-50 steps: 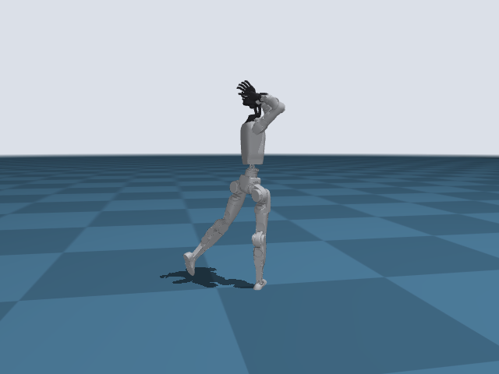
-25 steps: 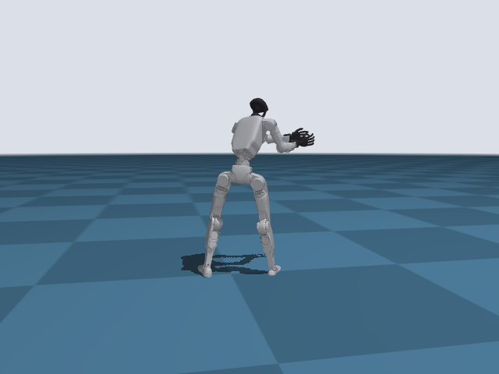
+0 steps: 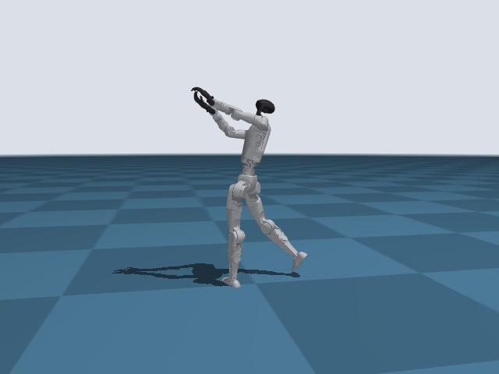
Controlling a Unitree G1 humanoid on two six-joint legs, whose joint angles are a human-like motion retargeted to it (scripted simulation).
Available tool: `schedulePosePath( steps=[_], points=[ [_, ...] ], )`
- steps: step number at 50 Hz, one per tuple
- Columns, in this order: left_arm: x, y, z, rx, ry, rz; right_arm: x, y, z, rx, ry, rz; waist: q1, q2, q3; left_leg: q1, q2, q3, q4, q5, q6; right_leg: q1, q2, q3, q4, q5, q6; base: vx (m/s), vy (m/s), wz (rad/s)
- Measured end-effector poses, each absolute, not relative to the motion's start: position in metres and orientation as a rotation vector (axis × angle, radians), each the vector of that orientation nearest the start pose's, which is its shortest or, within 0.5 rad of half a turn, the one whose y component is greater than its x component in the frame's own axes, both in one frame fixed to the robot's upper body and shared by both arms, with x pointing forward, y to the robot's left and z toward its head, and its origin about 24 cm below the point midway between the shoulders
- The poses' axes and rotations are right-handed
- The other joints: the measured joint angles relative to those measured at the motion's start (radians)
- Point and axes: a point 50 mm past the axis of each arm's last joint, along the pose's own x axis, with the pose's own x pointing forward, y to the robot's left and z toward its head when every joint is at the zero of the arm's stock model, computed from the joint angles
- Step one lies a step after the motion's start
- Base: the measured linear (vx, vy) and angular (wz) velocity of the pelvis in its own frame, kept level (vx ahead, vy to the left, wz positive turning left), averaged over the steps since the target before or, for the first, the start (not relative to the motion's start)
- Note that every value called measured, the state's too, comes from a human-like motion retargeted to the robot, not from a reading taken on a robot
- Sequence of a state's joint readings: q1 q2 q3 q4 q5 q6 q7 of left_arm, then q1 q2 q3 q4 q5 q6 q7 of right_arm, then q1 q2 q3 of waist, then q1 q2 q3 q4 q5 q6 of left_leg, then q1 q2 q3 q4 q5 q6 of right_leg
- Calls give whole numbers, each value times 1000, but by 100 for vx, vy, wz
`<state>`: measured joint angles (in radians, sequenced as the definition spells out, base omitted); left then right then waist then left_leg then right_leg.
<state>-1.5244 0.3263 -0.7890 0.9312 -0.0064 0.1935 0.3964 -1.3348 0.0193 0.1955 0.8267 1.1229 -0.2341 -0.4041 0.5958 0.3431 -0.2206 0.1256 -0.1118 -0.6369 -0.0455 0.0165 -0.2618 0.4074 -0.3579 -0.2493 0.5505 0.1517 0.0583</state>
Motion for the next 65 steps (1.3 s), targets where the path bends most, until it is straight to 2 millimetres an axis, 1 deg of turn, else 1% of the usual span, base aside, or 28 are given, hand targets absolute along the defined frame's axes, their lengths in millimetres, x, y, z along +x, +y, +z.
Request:
schedulePosePath(
  steps=[3, 5, 7, 10, 14, 16, 17, 18, 19, 20, 22, 25, 27, 28, 29, 30, 31, 32, 34, 37, 41, 44, 45, 48, 52, 57, 61, 65],
  points=[
    [408, 75, 337, 978, -561, 177, 389, -6, 304, 885, -235, 223, -15, -54, -11, -26, 44, -5, -40, 3, 0, -13, 29, -25, -29, -6, -23, 1, -19, 22],
    [405, 70, 346, 962, -580, 170, 388, -10, 315, 862, -266, 231, 6, -91, -16, -59, 78, -4, -42, -10, 0, -29, 49, -63, -44, -20, -35, -6, -23, -12],
    [404, 73, 349, 946, -584, 173, 388, -8, 318, 839, -277, 241, 17, -118, -18, -84, 100, 11, -42, -20, 15, -45, 58, -82, -62, -36, -49, -4, -16, -42],
    [406, 88, 346, 914, -569, 189, 384, 3, 314, 801, -271, 270, 9, -141, -8, -105, 115, 42, -42, -29, 43, -61, 59, -81, -89, -59, -58, -2, -9, -59],
    [407, 94, 334, 836, -550, 175, 384, 5, 305, 760, -264, 266, 8, -156, 24, -122, 127, 88, -33, -40, 65, -74, 62, -41, -132, -83, -45, -5, -6, -66],
    [407, 95, 328, 796, -541, 163, 384, 6, 300, 752, -256, 261, 3, -159, 44, -133, 132, 115, -18, -50, 68, -83, 63, -13, -155, -93, -37, -6, -4, -77],
    [407, 93, 325, 775, -538, 150, 383, 6, 298, 754, -259, 277, 2, -160, 57, -139, 135, 130, -10, -56, 70, -89, 62, 0, -165, -99, -33, -7, -3, -82],
    [406, 87, 323, 751, -539, 125, 382, 5, 300, 762, -274, 331, 7, -163, 72, -144, 137, 144, -2, -62, 72, -94, 61, 11, -173, -104, -25, -8, -2, -86],
    [406, 83, 320, 719, -540, 112, 384, 0, 297, 743, -281, 301, 7, -164, 87, -149, 141, 161, 5, -69, 72, -101, 60, 23, -181, -110, -20, -8, -1, -90],
    [405, 81, 317, 683, -540, 107, 387, -7, 293, 710, -284, 230, 3, -164, 101, -153, 146, 178, 13, -75, 72, -109, 59, 34, -188, -115, -17, -9, -1, -97],
    [404, 83, 307, 620, -533, 106, 386, -7, 285, 663, -290, 190, -20, -161, 133, -161, 158, 214, 28, -87, 73, -129, 57, 54, -195, -126, -14, -9, 0, -103],
    [403, 91, 283, 508, -504, 120, 382, -2, 264, 587, -278, 167, -75, -158, 182, -171, 179, 272, 47, -105, 74, -166, 52, 76, -195, -146, -9, -10, 2, -111],
    [401, 100, 258, 421, -449, 115, 377, 11, 242, 553, -216, 269, -122, -157, 215, -177, 194, 315, 59, -118, 76, -197, 46, 82, -188, -162, -7, -12, 3, -123],
    [400, 105, 244, 369, -421, 123, 375, 15, 229, 525, -189, 285, -146, -157, 232, -179, 202, 339, 63, -124, 76, -213, 42, 80, -185, -170, -5, -13, 3, -134],
    [398, 110, 231, 322, -391, 126, 374, 16, 218, 381, -190, 295, -167, -157, 256, -180, 209, 365, 68, -129, 78, -229, 37, 75, -184, -179, -4, -15, 3, -143],
    [396, 113, 219, 278, -361, 127, 376, 16, 206, 178, -197, 297, -186, -157, 284, -181, 217, 392, 72, -134, 81, -244, 31, 67, -182, -189, -3, -16, 3, -152],
    [393, 115, 206, 205, -329, 141, 372, 16, 198, 290, -166, 235, -201, -160, 305, -182, 226, 421, 75, -138, 77, -256, 25, 47, -190, -197, -1, -16, 2, -158],
    [390, 117, 192, 140, -293, 154, 369, 16, 188, 349, -130, 189, -215, -163, 326, -183, 234, 451, 77, -142, 75, -269, 19, 25, -198, -206, 1, -16, 1, -166],
    [383, 119, 160, 51, -206, 162, 364, 16, 160, 262, -69, 175, -235, -174, 361, -188, 248, 518, 81, -147, 77, -295, 5, -35, -223, -226, 1, -18, 0, -179],
    [370, 116, 113, -32, -73, 161, 354, 11, 117, 172, 28, 130, -249, -192, 405, -204, 276, 627, 110, -168, 62, -329, -4, -141, -285, -257, 4, -19, -4, -197],
    [348, 105, 54, -148, 127, 168, 337, -1, 63, 126, 185, 47, -262, -232, 448, -230, 295, 777, 143, -181, 63, -378, -2, -236, -394, -292, 28, -20, -10, -197],
    [328, 92, 15, -238, 291, 185, 323, -10, 27, 78, 310, -17, -292, -266, 473, -229, 297, 878, 136, -170, 80, -418, 3, -234, -468, -303, 50, -19, -16, -170],
    [322, 88, 4, -270, 346, 194, 319, -14, 17, 55, 350, -39, -304, -279, 481, -220, 291, 909, 110, -154, 93, -433, 3, -221, -489, -304, 57, -17, -18, -146],
    [305, 78, -25, -309, 489, 183, 305, -24, -12, -5, 462, -93, -372, -289, 497, -201, 309, 973, 99, -138, 92, -454, 27, -170, -532, -302, 57, -13, -21, -114],
    [286, 67, -50, -285, 613, 159, 289, -37, -39, -44, 571, -153, -487, -275, 512, -173, 353, 1025, 90, -116, 92, -467, 74, -106, -555, -305, 31, -9, -25, -74],
    [274, 53, -64, -230, 694, 174, 281, -49, -55, -25, 639, -199, -631, -255, 518, -146, 413, 1080, 98, -99, 95, -492, 131, -54, -534, -336, -1, -4, -28, -58],
    [274, 43, -65, -182, 748, 164, 283, -61, -58, -26, 660, -220, -720, -268, 505, -130, 446, 1135, 123, -95, 101, -511, 160, -22, -523, -360, 7, 0, -26, -63],
    [285, 29, -53, -149, 731, 127, 295, -76, -50, -13, 621, -230, -782, -300, 487, -113, 456, 1190, 151, -92, 114, -515, 174, 6, -534, -367, 55, 2, -21, -59]
  ],
)
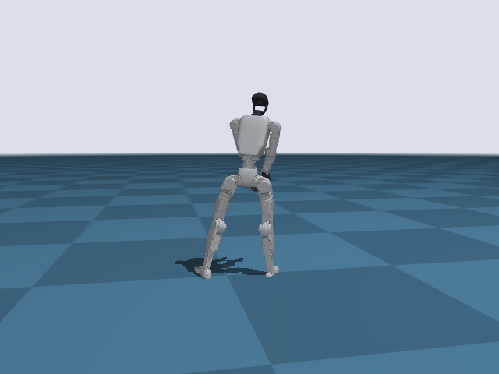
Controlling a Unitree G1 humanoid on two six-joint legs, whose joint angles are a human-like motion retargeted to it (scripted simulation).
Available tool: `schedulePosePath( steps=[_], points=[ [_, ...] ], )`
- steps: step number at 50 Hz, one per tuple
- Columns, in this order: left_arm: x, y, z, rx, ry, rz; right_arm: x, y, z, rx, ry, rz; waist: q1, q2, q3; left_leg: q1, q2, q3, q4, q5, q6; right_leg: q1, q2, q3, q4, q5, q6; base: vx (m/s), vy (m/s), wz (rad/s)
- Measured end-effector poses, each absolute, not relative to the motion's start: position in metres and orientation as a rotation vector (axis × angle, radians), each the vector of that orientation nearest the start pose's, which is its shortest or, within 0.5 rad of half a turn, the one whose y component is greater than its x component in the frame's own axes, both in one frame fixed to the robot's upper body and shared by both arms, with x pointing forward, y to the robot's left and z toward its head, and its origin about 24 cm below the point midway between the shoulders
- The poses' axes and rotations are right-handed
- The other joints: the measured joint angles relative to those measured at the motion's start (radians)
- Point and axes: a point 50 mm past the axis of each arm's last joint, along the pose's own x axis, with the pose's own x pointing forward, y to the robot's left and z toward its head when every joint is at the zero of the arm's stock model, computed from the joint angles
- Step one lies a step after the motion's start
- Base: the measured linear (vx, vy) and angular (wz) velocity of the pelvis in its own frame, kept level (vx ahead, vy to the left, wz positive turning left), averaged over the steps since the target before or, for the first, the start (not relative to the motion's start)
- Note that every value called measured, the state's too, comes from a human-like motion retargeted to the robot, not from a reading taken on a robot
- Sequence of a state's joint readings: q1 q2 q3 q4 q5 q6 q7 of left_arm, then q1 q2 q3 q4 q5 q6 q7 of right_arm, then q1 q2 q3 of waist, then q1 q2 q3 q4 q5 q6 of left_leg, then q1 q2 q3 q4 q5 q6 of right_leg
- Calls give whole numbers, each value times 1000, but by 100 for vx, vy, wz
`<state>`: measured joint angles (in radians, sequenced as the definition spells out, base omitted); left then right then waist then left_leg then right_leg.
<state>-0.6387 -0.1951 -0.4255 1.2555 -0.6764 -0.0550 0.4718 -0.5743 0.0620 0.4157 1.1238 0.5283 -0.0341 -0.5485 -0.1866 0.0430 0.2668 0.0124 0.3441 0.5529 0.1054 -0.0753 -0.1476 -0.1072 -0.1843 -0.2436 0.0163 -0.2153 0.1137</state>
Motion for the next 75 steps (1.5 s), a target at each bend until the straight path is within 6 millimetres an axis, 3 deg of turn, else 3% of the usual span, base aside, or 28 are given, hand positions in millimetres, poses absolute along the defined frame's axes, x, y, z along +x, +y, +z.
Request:
schedulePosePath(
  steps=[2, 4, 8, 13, 15, 17, 25, 30, 37, 45, 47, 50, 60, 70, 72, 75],
  points=[
    [293, 20, -40, -151, 683, 93, 306, -84, -40, 18, 571, -227, -10, -27, -7, 10, -5, 26, 14, -7, 9, -81, -25, 19, 168, -65, 101, 4, -16, -55],
    [301, 14, -29, -163, 635, 70, 316, -90, -31, 43, 529, -219, -28, -39, -11, 14, -9, 41, 24, -5, 19, -79, -24, 29, 159, -63, 122, 2, -14, -36],
    [312, 7, -12, -184, 562, 12, 331, -95, -11, 69, 447, -190, -67, -53, -18, -8, -6, 47, 94, -29, 56, -64, -31, 28, 144, -66, 126, 2, -9, -2],
    [323, 11, 1, -206, 513, 20, 340, -91, 4, 31, 388, -165, -68, -50, 9, 26, -11, 61, 47, -7, 34, -48, -8, 34, 123, -57, 100, -3, -6, -11],
    [322, 12, -1, -180, 511, 3, 338, -89, 2, 25, 389, -153, -78, -55, 7, 4, -8, 57, 90, -30, 58, -47, -21, 21, 135, -70, 95, -1, -2, 25],
    [322, 16, -2, -204, 518, 30, 338, -87, 1, 15, 400, -154, -58, -50, 20, 26, -11, 65, 37, -9, 33, -53, -6, 24, 132, -65, 92, -3, -1, -3],
    [305, 23, -27, -223, 616, 53, 320, -83, -23, 3, 491, -145, -1, -47, 40, 28, -3, 55, -2, -8, 30, -55, -5, -17, 148, -83, 91, -2, 3, 17],
    [291, 36, -45, -155, 650, 117, 303, -66, -40, -18, 577, -106, 50, -20, 49, 25, 1, 39, -23, -9, 25, -54, -11, -45, 161, -86, 89, -2, 9, 29],
    [278, 70, -68, -151, 742, 225, 290, -32, -49, -98, 679, 16, 164, 51, 70, 4, -25, 0, -35, -18, 24, -46, -46, -75, 165, -57, 93, -2, 15, 38],
    [299, 85, -53, 11, 659, 188, 298, -16, -34, 30, 671, -45, 315, 153, 109, -28, -82, -51, -35, -29, 20, -26, -101, -102, 138, 6, 87, -3, 18, 37],
    [307, 85, -45, 48, 625, 178, 304, -16, -28, 62, 656, -42, 325, 185, 124, -37, -89, -60, -41, -20, 22, 41, -75, -111, -23, 80, 3, -6, 13, 23],
    [315, 83, -36, 59, 587, 142, 311, -17, -20, 72, 622, -42, 330, 199, 149, -34, -101, -59, -55, -16, 17, 52, -79, -114, -51, 101, -6, -3, 9, 4],
    [324, 60, -24, 124, 559, 35, 321, -40, -16, 109, 577, -136, 235, 124, 175, -23, -97, -56, -88, 8, 7, 56, -64, -119, -69, 105, -11, 1, -2, -1],
    [309, 37, -31, -108, 628, 109, 315, -63, -24, -60, 499, -146, 141, 16, 100, 21, -25, 15, -70, 18, 11, 36, 4, -44, -41, 64, -37, 7, -15, -38],
    [306, 31, -33, -139, 639, 79, 315, -70, -24, -75, 469, -162, 124, -32, 75, 36, -18, 50, -55, 5, 13, -56, -17, -19, 147, -22, 59, 10, -17, -80],
    [306, 20, -27, -149, 624, 31, 317, -85, -20, -63, 428, -196, 74, -76, 51, 49, -6, 83, -35, 4, 22, -71, -6, 9, 164, -38, 85, 7, -16, -59]
  ],
)
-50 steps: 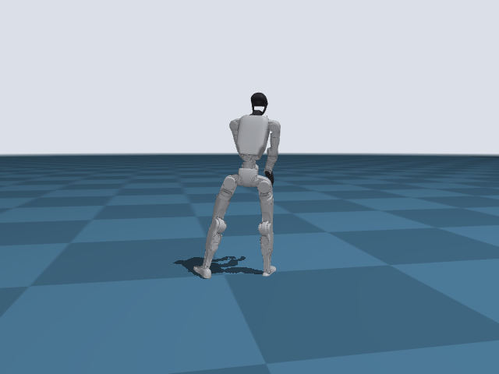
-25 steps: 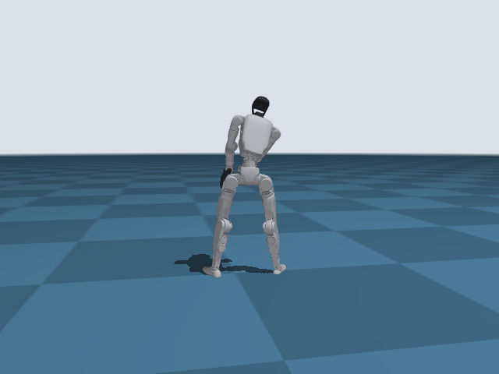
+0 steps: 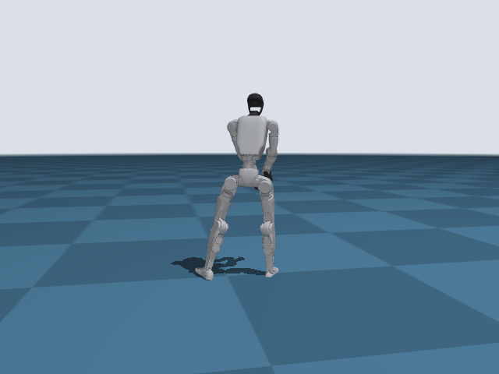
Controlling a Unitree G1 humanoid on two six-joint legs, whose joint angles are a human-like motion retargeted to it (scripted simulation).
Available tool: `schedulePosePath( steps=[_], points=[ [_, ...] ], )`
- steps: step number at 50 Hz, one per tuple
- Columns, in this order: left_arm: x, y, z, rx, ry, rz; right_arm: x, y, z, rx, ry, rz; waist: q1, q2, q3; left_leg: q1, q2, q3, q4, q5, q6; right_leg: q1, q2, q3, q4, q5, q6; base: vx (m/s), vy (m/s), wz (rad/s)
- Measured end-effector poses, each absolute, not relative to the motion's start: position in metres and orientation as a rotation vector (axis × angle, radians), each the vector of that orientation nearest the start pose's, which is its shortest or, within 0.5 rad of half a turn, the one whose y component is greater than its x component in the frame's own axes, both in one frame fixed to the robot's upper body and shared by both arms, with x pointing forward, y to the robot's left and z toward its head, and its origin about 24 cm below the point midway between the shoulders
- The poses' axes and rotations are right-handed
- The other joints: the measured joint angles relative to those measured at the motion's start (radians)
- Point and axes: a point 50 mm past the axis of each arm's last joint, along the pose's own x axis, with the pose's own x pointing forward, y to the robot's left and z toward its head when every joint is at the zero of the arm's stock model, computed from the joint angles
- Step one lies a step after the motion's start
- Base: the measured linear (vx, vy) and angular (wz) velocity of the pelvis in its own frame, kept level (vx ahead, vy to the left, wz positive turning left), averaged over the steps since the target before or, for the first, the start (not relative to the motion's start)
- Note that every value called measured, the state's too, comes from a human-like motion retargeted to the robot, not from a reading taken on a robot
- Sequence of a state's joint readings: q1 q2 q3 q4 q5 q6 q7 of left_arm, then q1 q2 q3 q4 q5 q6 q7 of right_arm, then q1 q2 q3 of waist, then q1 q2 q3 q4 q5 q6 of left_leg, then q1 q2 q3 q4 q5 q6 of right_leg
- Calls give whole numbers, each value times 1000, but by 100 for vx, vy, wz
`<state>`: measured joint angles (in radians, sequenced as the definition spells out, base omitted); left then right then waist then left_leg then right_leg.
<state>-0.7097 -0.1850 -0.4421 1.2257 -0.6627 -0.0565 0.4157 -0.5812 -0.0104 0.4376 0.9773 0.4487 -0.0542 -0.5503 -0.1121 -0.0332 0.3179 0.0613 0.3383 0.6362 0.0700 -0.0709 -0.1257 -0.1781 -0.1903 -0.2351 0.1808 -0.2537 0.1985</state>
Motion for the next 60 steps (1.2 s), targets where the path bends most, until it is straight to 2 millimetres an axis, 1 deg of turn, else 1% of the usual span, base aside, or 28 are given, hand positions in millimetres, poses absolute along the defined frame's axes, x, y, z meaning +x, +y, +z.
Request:
schedulePosePath(
  steps=[3, 5, 8, 11, 15, 17, 21, 25, 28, 30, 33, 36, 37, 38, 39, 42, 47, 52, 56, 58, 60],
  points=[
    [311, 7, -14, -105, 574, -21, 320, -98, -12, -14, 388, -232, -43, -24, -6, 7, 11, 20, 22, 2, 8, -2, 9, 14, 1, -9, 13, 4, -14, -40],
    [315, 0, -5, -66, 531, -45, 323, -104, -6, 22, 362, -250, -65, -32, -2, 8, 17, 28, 37, 6, 10, -1, 12, 19, 0, -15, 16, 2, -12, -25],
    [321, -4, 6, -16, 475, -62, 328, -105, 2, 55, 326, -255, -85, -33, 15, 3, 22, 28, 61, 15, 10, 4, 13, 20, -5, -23, 12, 0, -10, -14],
    [325, 1, 8, 10, 451, -69, 331, -100, 6, 60, 315, -241, -88, -24, 38, -5, 26, 21, 89, 26, 10, 11, 9, 22, -11, -29, 4, -1, -7, -8],
    [325, 17, -2, -33, 500, -45, 332, -85, 3, 23, 352, -203, -68, 5, 75, -16, 34, 2, 130, 36, 11, 23, 7, 24, -18, -35, -9, 0, -1, -1],
    [323, 28, -12, -84, 555, -11, 330, -74, -2, -29, 389, -169, -52, 30, 91, -18, 38, -7, 144, 35, 11, 29, 7, 25, -18, -36, -14, 0, 0, 0],
    [312, 47, -36, -203, 684, 79, 321, -53, -17, -147, 476, -97, -8, 105, 106, -13, 42, -11, 142, 22, 12, 33, 12, 23, -11, -37, -21, 0, 0, 0],
    [300, 59, -52, -256, 764, 176, 311, -40, -29, -216, 551, -48, 37, 197, 108, -1, 42, -2, 104, -2, 11, 22, 20, 19, 7, -37, -21, -1, 3, 7],
    [296, 63, -56, -250, 771, 208, 309, -35, -31, -225, 575, -31, 64, 254, 106, 4, 36, 7, 65, -14, 5, 5, 24, 18, 19, -34, -15, -3, 7, 11],
    [296, 66, -57, -232, 762, 200, 308, -32, -31, -213, 581, -24, 76, 279, 105, 3, 30, 12, 40, -16, -2, -6, 24, 17, 19, -28, -10, -4, 8, 8],
    [300, 70, -55, -192, 739, 149, 309, -29, -29, -179, 579, -32, 80, 286, 108, -1, 16, 17, 9, -12, -13, -16, 20, 15, 4, -15, -7, -5, 8, 6],
    [306, 71, -50, -150, 713, 92, 311, -29, -26, -147, 564, -57, 66, 265, 114, -5, 1, 19, -11, -6, -21, -14, 13, 9, -26, 1, -7, -4, 8, 6],
    [309, 70, -47, -139, 703, 80, 312, -30, -24, -139, 557, -67, 55, 258, 118, -8, -1, 18, -15, -3, -21, 8, 18, 7, -78, 27, -27, -4, 7, 16],
    [313, 69, -43, -134, 689, 82, 314, -32, -22, -135, 550, -78, 35, 258, 125, -13, 3, 13, -18, 3, -16, 67, 40, 7, -213, 93, -89, -4, 6, 18],
    [315, 67, -40, -128, 678, 75, 315, -33, -20, -132, 539, -89, 18, 246, 129, -13, 2, 10, -20, 4, -14, 90, 45, 4, -261, 117, -109, -2, 7, 16],
    [320, 58, -32, -118, 644, 52, 320, -41, -15, -134, 490, -127, -32, 186, 127, -10, -7, 7, -20, -3, -11, 100, 35, -5, -267, 121, -104, 1, 8, 10],
    [326, 39, -16, -134, 581, 21, 330, -59, -4, -174, 399, -189, -118, 70, 95, -17, -19, -4, -2, -22, 1, 108, 15, -18, -263, 123, -89, 3, 8, 10],
    [333, 24, 1, -106, 515, -18, 339, -73, 8, -173, 336, -217, -157, -21, 71, -27, -32, -8, 18, -39, 15, 96, -6, -17, -239, 124, -72, 2, 9, 2],
    [341, 24, 12, -83, 475, -37, 346, -73, 18, -152, 314, -206, -138, -67, 95, -30, -43, -3, 29, -49, 20, 87, -20, -7, -230, 135, -70, -2, 10, -7],
    [346, 33, 15, -74, 432, -26, 351, -66, 24, -148, 305, -161, -137, -77, 127, -31, -47, -2, 34, -54, 20, 85, -26, -4, -231, 145, -73, -4, 10, -6],
    [348, 32, 17, -54, 473, -19, 353, -65, 24, -99, 344, -167, -82, -80, 154, -32, -53, -2, 38, -56, 19, 86, -32, -2, -235, 155, -73, -5, 9, 0]
  ],
)
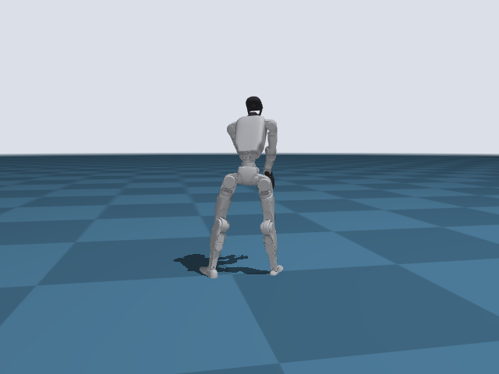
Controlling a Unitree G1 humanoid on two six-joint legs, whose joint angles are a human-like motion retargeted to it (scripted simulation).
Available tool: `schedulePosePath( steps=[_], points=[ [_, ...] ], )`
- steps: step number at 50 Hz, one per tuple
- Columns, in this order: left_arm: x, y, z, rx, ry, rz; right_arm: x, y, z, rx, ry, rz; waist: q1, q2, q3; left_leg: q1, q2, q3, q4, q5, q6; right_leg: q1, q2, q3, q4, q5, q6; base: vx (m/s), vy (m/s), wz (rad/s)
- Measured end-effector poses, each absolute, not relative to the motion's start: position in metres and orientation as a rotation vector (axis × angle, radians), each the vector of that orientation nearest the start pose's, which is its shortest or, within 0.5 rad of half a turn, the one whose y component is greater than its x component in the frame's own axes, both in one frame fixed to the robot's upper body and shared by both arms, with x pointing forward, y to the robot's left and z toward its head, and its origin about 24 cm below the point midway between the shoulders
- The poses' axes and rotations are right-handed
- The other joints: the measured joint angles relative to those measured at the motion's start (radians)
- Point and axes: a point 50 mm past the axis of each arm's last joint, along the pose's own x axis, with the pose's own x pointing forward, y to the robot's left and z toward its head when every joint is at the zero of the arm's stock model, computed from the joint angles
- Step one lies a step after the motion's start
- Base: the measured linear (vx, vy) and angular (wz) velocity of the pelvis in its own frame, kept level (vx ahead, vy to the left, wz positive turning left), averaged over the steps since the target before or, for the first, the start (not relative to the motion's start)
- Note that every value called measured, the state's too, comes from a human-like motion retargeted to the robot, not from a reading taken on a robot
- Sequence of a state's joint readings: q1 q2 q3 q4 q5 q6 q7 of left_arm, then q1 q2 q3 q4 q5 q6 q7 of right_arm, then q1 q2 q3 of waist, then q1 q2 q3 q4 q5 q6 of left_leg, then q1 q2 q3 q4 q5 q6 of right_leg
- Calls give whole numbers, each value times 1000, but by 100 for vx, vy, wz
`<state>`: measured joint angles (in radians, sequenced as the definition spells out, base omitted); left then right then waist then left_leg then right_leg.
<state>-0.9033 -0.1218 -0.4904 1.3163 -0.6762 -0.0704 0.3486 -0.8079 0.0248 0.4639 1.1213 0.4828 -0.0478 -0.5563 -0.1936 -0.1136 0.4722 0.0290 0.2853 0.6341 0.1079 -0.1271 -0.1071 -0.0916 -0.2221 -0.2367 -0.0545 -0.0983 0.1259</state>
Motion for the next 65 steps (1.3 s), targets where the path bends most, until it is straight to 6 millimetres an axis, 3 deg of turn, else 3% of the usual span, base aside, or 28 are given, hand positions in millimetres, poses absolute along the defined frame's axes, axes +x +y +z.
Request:
schedulePosePath(
  steps=[5, 10, 18, 26, 32, 38, 44, 48, 52, 54, 60, 65],
  points=[
    [343, 46, 3, -15, 513, 47, 349, -53, 12, -14, 471, -87, 71, 51, 33, -49, -18, -21, 3, 2, -4, -24, -19, -18, -18, 28, 2, -2, 8, 22],
    [334, 45, -9, 58, 609, 53, 340, -54, -4, 60, 579, -130, 188, 129, 33, -69, -37, -61, -8, 10, -11, -12, -38, -59, -23, 34, 13, 2, 6, 43],
    [329, 59, -21, 69, 629, 54, 328, -46, -13, 66, 591, -172, 235, 203, 3, -72, -48, -119, -19, 12, -9, 15, -56, -120, 13, 12, 10, 5, 4, 38],
    [331, 52, -16, 51, 619, 68, 329, -51, -10, 26, 563, -217, 234, 241, 18, -83, -43, -124, -23, 21, -16, -6, -54, -121, 41, -3, -16, 0, 0, 2],
    [328, 54, -22, -15, 650, 38, 329, -48, -10, -99, 554, -183, 170, 223, 29, -85, -35, -107, -51, 46, -47, -22, -36, -114, 21, -4, -15, -2, -7, -12],
    [332, 49, -16, -142, 595, -80, 331, -52, 1, -263, 384, -216, 67, 152, 28, -71, -18, -81, -68, 63, -71, -27, -11, -102, 8, -8, -5, 1, -9, -20],
    [341, 37, 1, -141, 540, -110, 339, -59, 13, -262, 323, -263, 14, 109, 35, -63, 0, -46, -59, 63, -59, -42, 8, -69, 4, -7, -12, 0, -6, -30],
    [346, 46, 7, -141, 490, -84, 345, -51, 22, -256, 309, -219, -24, 115, 44, -79, 7, -32, -53, 63, -55, -67, 17, -52, -1, 0, -22, -1, -1, -12],
    [346, 55, 4, -136, 504, -46, 347, -45, 22, -234, 347, -174, -15, 164, 48, -98, 8, -29, -61, 72, -61, -89, 21, -46, -8, 7, -29, 0, 0, 0],
    [346, 50, 2, -129, 569, -18, 347, -48, 19, -206, 393, -181, 35, 206, 48, -98, 7, -29, -70, 81, -66, -90, 23, -44, -12, 7, -31, 0, 0, 0],
    [335, 62, -15, -176, 639, 98, 342, -40, 8, -227, 465, -95, 114, 346, 48, -112, 9, -35, -81, 112, -77, -101, 27, -46, -16, 5, -40, 0, -4, 4],
    [330, 68, -23, -188, 655, 114, 336, -36, 3, -246, 458, -70, 139, 420, 48, -121, 18, -32, -78, 137, -83, -115, 34, -39, -2, -4, -53, 0, -8, -1]
  ],
)
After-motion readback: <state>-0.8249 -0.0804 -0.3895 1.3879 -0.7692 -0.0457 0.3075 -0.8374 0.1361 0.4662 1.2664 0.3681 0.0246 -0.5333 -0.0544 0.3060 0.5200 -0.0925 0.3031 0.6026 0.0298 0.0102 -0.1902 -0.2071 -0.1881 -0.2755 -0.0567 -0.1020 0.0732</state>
